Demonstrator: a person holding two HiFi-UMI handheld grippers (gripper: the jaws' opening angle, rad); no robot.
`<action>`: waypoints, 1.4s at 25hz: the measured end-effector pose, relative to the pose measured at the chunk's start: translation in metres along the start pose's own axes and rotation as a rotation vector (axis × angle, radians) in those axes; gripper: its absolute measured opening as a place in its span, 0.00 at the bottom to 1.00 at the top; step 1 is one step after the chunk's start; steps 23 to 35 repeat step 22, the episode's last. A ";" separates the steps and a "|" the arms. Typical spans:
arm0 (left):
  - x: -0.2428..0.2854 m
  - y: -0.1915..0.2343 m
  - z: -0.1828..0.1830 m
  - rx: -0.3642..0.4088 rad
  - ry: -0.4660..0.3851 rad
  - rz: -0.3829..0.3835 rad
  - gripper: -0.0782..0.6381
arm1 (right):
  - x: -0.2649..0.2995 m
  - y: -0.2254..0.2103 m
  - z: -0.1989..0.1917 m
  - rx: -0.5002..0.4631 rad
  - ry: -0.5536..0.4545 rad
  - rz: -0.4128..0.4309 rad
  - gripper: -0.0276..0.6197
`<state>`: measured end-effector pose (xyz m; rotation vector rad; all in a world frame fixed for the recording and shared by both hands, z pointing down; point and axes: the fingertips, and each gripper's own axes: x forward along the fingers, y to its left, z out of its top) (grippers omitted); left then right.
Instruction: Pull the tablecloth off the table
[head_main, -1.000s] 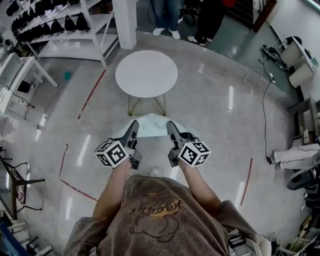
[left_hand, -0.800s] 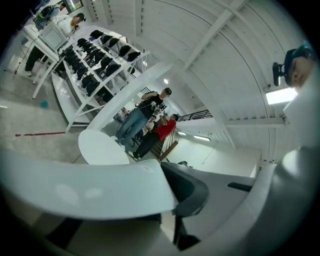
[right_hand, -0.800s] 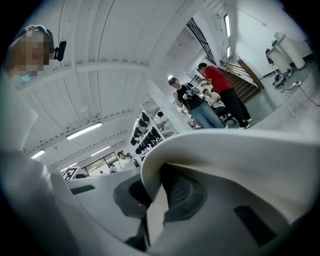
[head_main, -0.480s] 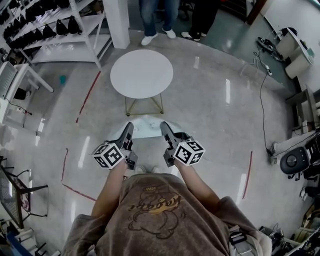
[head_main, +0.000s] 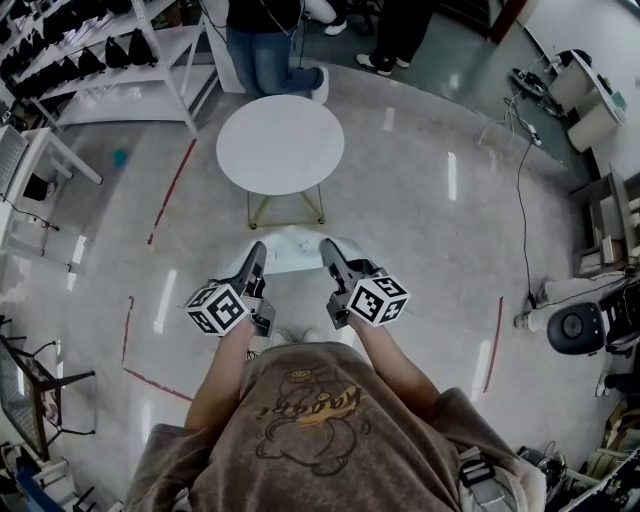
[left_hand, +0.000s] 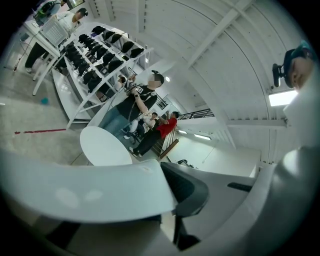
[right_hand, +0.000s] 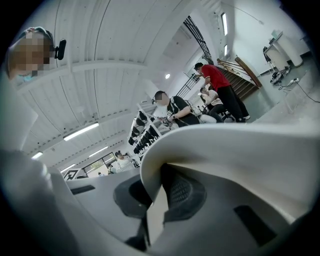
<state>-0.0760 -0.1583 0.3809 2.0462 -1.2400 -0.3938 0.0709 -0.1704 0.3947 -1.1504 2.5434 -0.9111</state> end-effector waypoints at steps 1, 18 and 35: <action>0.000 -0.001 0.000 -0.001 0.000 -0.001 0.14 | 0.000 0.000 0.001 0.001 0.001 -0.001 0.06; -0.007 0.004 0.014 -0.015 0.013 0.007 0.14 | 0.012 0.012 0.002 -0.001 -0.002 0.003 0.06; -0.014 0.007 0.019 -0.023 0.015 0.017 0.14 | 0.015 0.018 -0.003 0.015 -0.016 0.011 0.06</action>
